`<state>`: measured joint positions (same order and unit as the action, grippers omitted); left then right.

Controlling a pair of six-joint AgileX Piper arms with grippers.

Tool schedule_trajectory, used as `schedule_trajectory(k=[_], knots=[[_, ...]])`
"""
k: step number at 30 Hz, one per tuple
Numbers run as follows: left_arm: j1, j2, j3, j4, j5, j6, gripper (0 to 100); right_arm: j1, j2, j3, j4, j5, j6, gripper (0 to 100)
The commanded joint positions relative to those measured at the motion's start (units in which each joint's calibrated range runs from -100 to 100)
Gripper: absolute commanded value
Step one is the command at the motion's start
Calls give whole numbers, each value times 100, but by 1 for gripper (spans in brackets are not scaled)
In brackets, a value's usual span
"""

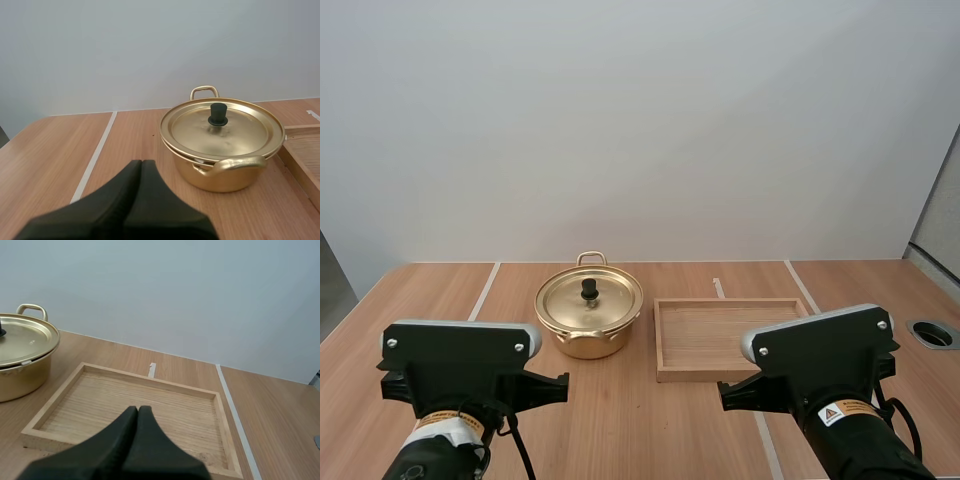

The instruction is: Open the pot, put the grape inside, and close it

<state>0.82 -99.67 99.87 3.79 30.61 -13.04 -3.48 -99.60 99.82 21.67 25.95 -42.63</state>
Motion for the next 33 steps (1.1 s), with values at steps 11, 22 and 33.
schedule_trajectory(k=[11, 22, 33], knots=[[8, -33, 13, -96, -119, -28, 0, 14, -40, 18, -1014, 642, 968, 0], [8, -33, 13, -96, -119, -28, 0, 34, -40, 18, -1554, 642, 1938, 0], [8, -33, 13, -96, -119, -28, 0, 110, -40, 18, -1597, 642, 2041, 0]])
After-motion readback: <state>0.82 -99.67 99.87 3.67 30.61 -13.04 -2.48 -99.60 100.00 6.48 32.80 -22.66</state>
